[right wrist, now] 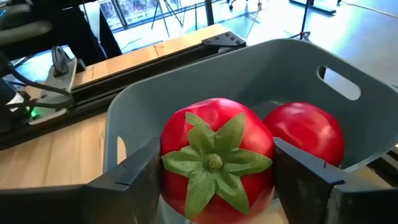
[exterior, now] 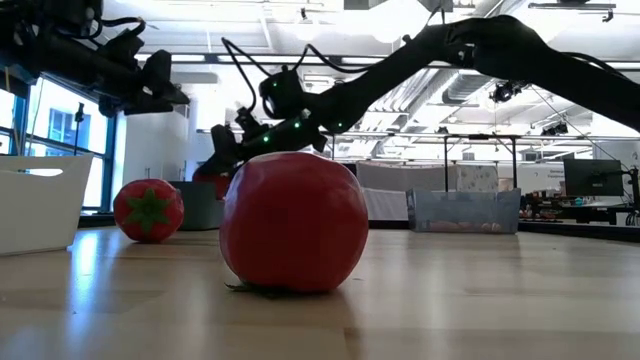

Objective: Sort produce into baskets
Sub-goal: Put the red tomato into the green bin

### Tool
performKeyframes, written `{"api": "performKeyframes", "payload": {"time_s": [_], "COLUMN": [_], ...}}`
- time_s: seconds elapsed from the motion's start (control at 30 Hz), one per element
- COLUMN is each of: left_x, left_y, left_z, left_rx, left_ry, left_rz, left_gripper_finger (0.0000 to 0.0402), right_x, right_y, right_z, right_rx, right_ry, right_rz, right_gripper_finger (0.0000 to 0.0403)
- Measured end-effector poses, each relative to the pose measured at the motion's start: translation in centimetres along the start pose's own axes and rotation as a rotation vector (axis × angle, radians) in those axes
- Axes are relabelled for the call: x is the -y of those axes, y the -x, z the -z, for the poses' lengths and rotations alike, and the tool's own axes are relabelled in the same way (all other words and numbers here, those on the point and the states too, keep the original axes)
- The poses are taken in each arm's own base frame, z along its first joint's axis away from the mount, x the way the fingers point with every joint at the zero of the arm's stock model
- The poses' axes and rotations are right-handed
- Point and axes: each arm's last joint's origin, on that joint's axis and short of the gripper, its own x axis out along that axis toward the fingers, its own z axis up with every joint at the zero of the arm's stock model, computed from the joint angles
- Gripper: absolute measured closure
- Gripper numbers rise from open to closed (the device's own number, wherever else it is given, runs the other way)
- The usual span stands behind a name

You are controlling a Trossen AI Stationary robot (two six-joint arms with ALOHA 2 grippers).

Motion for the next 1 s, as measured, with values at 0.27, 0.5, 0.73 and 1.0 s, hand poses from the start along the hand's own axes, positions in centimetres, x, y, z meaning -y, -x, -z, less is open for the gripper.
{"api": "performKeyframes", "payload": {"time_s": [0.27, 0.5, 0.73, 1.0], "left_x": [0.0, -0.02, -0.04, -0.04], "left_y": [0.0, -0.01, -0.01, -0.01], "left_z": [0.01, 0.21, 0.34, 0.33], "left_rx": [-0.001, -0.02, -0.033, -0.032], "left_ry": [0.0, -0.008, -0.025, -0.024], "left_rz": [0.0, -0.002, -0.003, -0.003], "left_gripper_finger": [0.0193, 0.0193, 0.0193, 0.0193], "right_x": [0.06, 0.04, -0.04, -0.03], "right_y": [0.01, 0.01, 0.02, 0.02], "right_z": [-0.22, -0.22, -0.37, -0.21], "right_rx": [0.022, 0.021, 0.035, 0.018], "right_ry": [-0.021, -0.044, -0.041, -0.03], "right_rz": [0.0, -0.004, -0.014, -0.014], "right_gripper_finger": [0.0157, 0.012, 0.01, 0.01]}}
